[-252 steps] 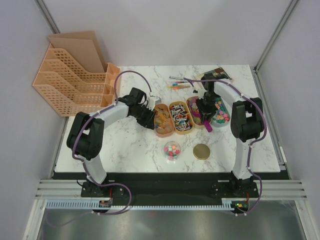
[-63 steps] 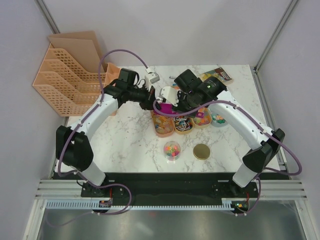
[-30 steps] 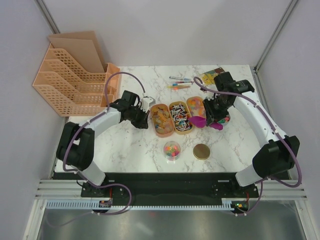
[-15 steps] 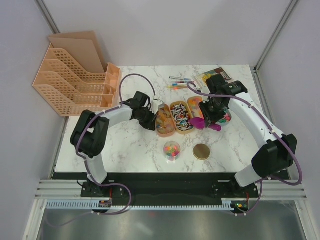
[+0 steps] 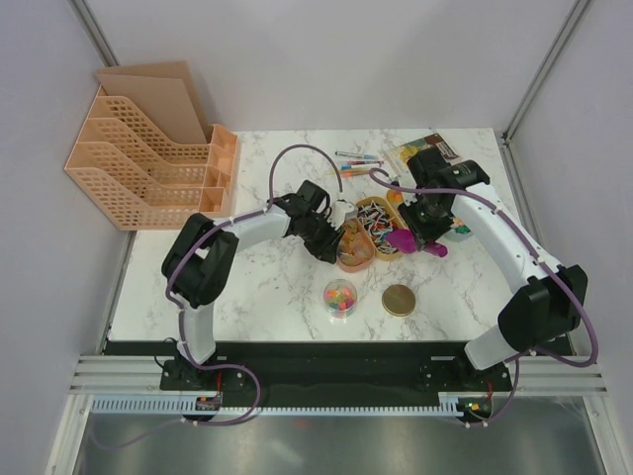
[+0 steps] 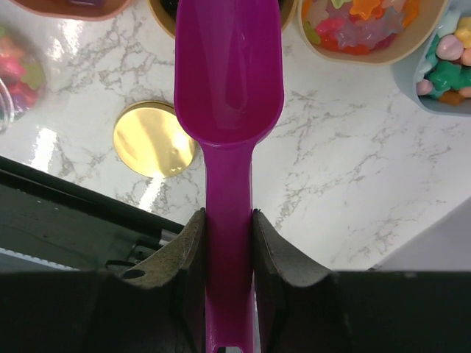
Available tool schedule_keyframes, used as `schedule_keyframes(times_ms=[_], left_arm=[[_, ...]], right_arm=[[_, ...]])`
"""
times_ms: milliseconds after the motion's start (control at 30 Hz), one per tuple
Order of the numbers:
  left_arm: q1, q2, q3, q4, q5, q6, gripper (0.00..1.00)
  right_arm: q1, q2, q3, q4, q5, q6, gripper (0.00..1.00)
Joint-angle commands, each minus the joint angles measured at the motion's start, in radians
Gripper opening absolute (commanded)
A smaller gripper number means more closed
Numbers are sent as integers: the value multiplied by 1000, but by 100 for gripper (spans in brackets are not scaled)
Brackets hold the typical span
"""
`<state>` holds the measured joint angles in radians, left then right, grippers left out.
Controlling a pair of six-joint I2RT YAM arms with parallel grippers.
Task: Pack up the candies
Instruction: Move the storage box to the center of the board, then scoop the fake candies from the storage box.
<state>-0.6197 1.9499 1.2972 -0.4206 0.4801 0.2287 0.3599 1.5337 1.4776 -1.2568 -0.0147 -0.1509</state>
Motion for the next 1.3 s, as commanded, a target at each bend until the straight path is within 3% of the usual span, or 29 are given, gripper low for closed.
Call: schedule_keyframes(times_ms=[0,133,167,367,600,933,1267], left_arm=[[3,-44,12,-26,8,12,42],[9,-144,-93,-18,0,26,47],[11,-163,-110,-17,2,21,56],[14,-253,-200,16,5,-14,57],[17,-316,-262,49,-1,-38,58],[20,-430,-342,77,-38,-25,58],[29,-437,-345,78,-34,-29,59]], right_arm=[[-6,-4,-19,-41,80,-71,0],[-6,8,-33,-64,104,-108,0],[-6,17,-33,-69,108,-114,0],[16,100,53,-78,166,-170,0],[128,249,154,-92,213,-203,0],[120,351,205,-105,168,-190,0],[33,439,274,-89,70,-150,0]])
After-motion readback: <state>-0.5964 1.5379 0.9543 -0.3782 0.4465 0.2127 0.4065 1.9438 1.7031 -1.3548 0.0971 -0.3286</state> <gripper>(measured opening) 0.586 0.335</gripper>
